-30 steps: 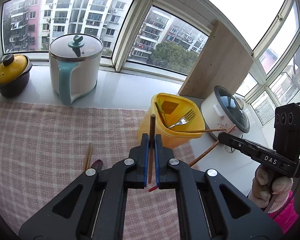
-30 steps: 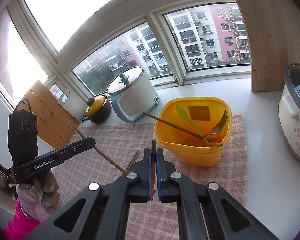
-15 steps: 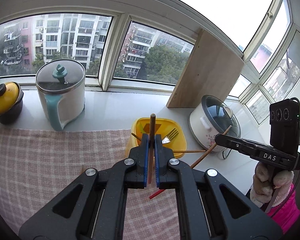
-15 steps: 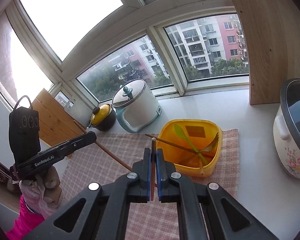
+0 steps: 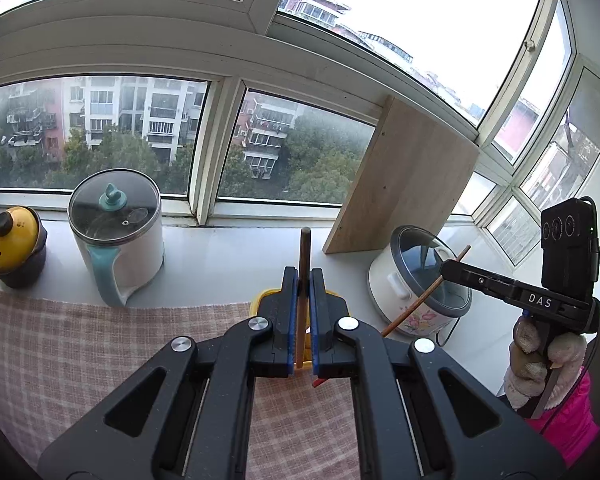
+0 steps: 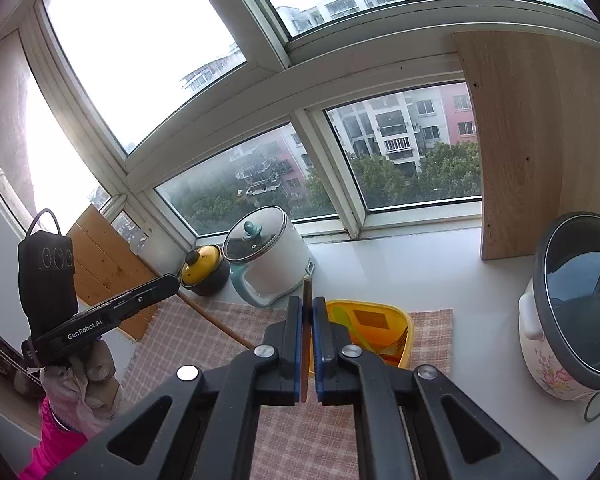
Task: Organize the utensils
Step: 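Lift both chopsticks upright and carry them over the yellow container, then lower the chopsticks into the container and open both tools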
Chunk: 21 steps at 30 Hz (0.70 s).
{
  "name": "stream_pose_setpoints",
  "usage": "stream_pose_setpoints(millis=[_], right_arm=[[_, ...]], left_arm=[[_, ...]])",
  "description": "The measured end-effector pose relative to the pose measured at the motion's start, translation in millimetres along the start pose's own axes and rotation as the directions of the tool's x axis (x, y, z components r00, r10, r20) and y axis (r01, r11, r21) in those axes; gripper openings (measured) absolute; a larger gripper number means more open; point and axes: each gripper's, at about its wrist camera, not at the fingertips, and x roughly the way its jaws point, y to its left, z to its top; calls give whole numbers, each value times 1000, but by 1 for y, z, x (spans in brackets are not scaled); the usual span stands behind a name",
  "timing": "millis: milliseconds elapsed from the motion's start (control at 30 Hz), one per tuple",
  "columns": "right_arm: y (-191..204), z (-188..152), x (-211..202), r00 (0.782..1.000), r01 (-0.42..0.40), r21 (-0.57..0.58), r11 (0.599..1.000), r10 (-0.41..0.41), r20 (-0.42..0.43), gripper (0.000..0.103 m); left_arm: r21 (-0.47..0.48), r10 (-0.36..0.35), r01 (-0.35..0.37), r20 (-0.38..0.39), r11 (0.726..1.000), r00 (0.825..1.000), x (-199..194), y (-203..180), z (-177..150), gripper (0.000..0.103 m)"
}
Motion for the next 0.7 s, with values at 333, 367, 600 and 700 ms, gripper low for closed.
stream_pose_setpoints(millis=[333, 367, 600, 700], right_arm=[[-30, 19, 13, 999, 41, 59, 997, -42, 20, 2], [-33, 20, 16, 999, 44, 63, 997, -46, 17, 2], [-46, 16, 43, 997, 77, 59, 995, -75, -30, 2], [-46, 11, 55, 995, 91, 41, 995, -89, -49, 2]], left_arm=[[-27, 19, -20, -20, 999, 1000, 25, 10, 7, 3], [-27, 22, -23, -26, 999, 999, 28, 11, 6, 3], [-22, 34, -35, -76, 999, 997, 53, 14, -1, 3], [-22, 33, -35, -101, 999, 994, 63, 15, -7, 3]])
